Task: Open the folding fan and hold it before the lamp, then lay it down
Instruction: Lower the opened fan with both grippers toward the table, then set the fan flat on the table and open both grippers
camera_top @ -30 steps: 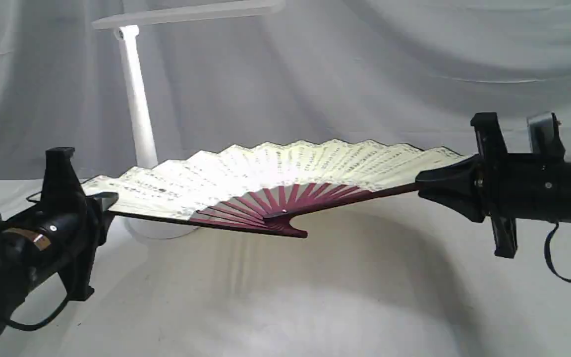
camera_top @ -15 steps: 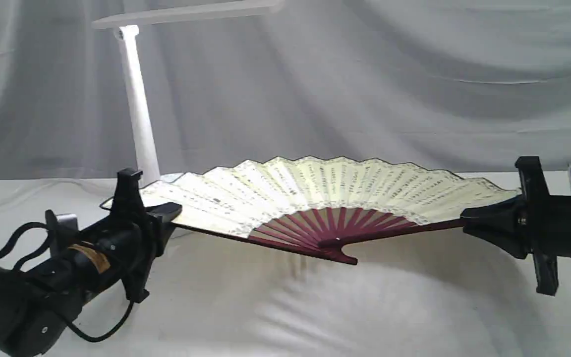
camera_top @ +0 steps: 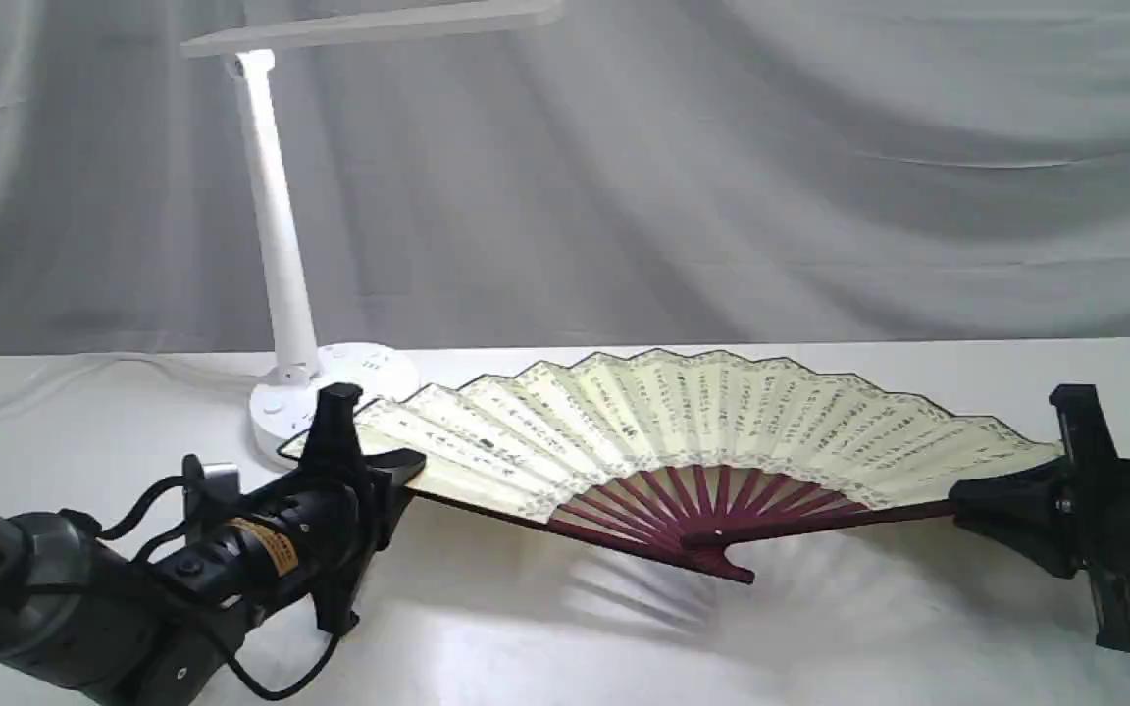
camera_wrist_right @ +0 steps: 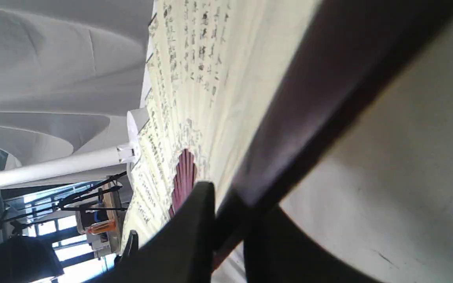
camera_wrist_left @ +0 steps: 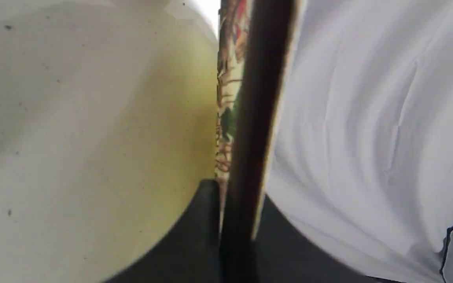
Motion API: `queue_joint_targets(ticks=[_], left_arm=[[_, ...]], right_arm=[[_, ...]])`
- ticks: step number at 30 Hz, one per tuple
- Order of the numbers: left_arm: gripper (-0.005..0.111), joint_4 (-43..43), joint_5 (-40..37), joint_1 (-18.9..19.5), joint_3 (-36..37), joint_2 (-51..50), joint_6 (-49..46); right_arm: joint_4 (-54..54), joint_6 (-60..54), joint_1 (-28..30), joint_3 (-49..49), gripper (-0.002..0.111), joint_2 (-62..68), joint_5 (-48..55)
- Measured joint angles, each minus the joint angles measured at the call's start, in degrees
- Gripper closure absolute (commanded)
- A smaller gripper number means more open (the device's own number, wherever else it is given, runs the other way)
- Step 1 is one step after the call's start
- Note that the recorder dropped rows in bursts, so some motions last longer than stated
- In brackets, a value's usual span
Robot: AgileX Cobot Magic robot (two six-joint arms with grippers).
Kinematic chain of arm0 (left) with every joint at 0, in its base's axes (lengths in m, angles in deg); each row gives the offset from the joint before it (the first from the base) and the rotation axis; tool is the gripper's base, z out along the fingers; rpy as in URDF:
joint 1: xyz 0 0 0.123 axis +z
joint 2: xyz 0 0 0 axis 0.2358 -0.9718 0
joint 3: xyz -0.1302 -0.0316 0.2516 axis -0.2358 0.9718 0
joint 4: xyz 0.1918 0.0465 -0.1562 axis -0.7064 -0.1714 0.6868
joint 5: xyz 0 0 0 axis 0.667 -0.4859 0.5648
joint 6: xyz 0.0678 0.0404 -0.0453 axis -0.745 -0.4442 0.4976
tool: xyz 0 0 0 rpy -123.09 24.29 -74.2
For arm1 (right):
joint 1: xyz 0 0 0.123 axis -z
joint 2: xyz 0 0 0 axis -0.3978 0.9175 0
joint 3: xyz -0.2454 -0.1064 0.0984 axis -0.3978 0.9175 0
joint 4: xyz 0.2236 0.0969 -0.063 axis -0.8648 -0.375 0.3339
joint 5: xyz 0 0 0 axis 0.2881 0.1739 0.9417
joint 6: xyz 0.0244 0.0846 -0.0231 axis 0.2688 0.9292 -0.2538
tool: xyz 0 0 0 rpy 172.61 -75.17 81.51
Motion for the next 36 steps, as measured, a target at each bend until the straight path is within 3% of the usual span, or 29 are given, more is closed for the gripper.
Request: queue_joint_targets(ticks=[7, 18, 24, 31, 36], left_arm=[[0.081, 1.1, 0.2, 0.0, -0.2, 0.0, 0.8], [0.081, 1.6, 1.6, 0.3, -0.5, 0.0, -3.1], [0.08, -3.1, 0.0, 1.9, -0.6, 0.0, -4.3], [0.054, -11.9, -1.0, 5.8, -0.6, 0.2, -4.5], [0.054, -17.7, 0.8, 8.8, -0.6, 0.3, -4.5]], right_arm=[[-0.4, -1.2, 0.1, 0.0, 0.106, 0.8, -0.7], [1.5, -4.2, 0.6, 0.0, 0.066, 0.9, -4.0], [1.8, -4.6, 1.4, 0.0, 0.061, 0.9, -4.0], [2.2, -4.9, 1.4, 0.0, 0.061, 0.8, -4.1], [3.1, -4.3, 1.4, 0.0, 0.061, 0.7, -4.2]])
